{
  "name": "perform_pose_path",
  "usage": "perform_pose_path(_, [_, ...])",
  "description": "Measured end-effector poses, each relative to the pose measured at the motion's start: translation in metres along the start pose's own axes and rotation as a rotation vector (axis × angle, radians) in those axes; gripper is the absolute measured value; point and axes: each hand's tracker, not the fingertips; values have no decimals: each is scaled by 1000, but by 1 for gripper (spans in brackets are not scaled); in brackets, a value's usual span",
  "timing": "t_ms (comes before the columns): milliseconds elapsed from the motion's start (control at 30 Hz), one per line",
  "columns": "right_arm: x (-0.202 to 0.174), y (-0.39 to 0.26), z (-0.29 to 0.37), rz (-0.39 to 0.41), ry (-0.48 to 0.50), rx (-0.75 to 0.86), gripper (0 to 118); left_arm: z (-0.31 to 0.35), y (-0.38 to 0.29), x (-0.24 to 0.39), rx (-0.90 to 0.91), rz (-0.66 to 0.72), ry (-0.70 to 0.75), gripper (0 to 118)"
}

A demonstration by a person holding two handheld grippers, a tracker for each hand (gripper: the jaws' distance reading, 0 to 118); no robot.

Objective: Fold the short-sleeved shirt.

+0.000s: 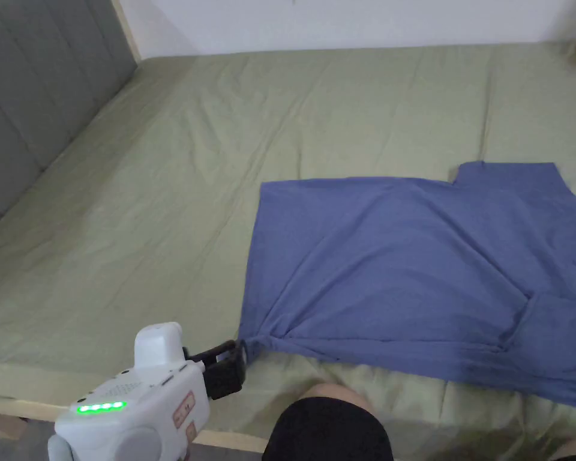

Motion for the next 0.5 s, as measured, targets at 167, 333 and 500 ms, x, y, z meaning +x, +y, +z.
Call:
perform_pose_path(167, [4, -6, -15, -10, -12, -39, 0, -48, 26, -8, -135, 94, -18, 110])
perform_pose_path(333, [5, -3, -22, -35, -2, -56, 0, -76, 31, 9, -184, 7, 41, 90])
perform_pose_path(500, [14, -3, -18, -72, -44, -35, 0, -71, 9, 23, -230, -95, 9, 10])
